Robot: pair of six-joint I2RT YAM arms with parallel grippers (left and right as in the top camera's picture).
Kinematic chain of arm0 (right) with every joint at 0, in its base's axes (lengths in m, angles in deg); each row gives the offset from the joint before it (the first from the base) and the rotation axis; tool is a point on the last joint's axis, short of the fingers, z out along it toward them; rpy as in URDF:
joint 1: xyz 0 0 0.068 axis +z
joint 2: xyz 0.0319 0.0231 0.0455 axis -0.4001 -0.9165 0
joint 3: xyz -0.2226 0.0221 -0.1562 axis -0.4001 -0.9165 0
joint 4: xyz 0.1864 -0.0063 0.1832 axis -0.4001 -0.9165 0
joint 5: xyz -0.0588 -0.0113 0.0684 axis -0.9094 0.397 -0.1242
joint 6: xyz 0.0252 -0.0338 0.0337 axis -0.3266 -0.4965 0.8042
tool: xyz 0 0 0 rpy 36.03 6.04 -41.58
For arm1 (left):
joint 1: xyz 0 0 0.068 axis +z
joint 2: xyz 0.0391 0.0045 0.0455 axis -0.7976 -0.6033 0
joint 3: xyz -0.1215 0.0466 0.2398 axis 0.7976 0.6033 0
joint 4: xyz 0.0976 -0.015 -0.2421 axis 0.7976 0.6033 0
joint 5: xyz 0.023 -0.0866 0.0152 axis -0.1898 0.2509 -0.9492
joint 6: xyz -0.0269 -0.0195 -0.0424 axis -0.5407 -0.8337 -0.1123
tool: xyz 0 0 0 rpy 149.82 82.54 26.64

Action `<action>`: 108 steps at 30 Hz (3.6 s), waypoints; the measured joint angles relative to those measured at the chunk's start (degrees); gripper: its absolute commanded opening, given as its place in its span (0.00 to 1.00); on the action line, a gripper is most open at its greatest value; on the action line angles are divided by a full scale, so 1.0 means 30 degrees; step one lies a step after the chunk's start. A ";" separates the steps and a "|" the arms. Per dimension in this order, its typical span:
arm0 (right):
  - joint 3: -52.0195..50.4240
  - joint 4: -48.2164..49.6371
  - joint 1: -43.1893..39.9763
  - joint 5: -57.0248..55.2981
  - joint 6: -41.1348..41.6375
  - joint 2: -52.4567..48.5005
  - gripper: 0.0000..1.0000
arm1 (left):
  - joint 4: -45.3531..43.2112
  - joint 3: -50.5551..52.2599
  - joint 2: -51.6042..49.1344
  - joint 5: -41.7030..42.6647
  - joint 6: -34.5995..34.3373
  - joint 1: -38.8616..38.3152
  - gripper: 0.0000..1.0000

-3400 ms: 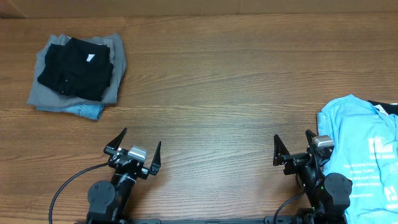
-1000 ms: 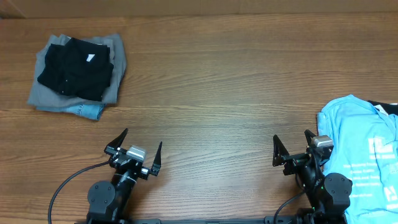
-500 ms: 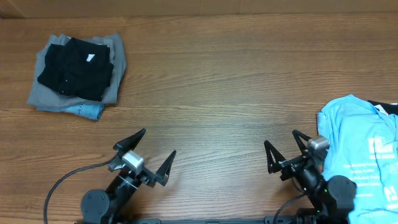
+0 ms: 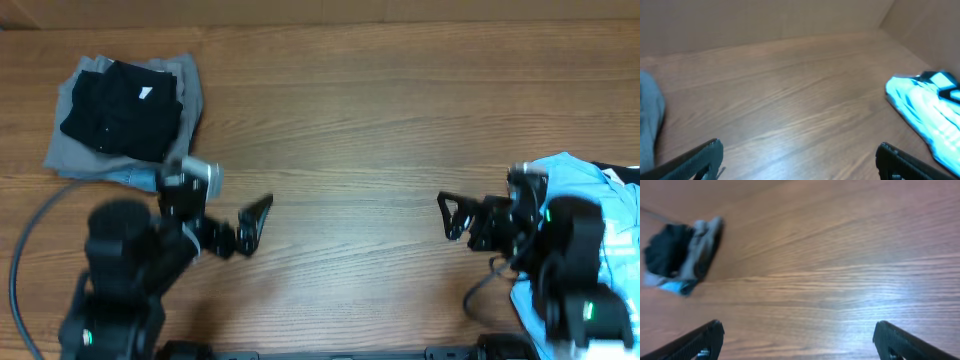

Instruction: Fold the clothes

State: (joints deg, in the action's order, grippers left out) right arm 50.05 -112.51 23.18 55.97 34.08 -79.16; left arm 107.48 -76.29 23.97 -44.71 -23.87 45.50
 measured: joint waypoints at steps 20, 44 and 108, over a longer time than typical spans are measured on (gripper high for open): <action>0.6324 -0.1996 -0.5989 -0.6448 0.3636 -1.4812 0.98 | 0.6754 -0.6484 -1.0207 -0.0131 0.2164 0.0015 1.00; 0.6426 -0.0146 -0.6710 -0.6003 0.4029 -2.0582 0.04 | 0.6739 -0.6484 -1.0207 -0.0852 0.2164 0.0015 1.00; 0.7803 -0.1668 -0.5275 0.1297 0.4379 -1.5220 0.39 | -0.0423 -0.6586 -1.8957 0.3730 0.3038 -0.8320 0.94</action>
State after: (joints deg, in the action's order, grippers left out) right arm 73.46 -117.52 7.36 59.86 47.22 -124.82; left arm 106.21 -96.05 -32.91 -33.52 -14.75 20.54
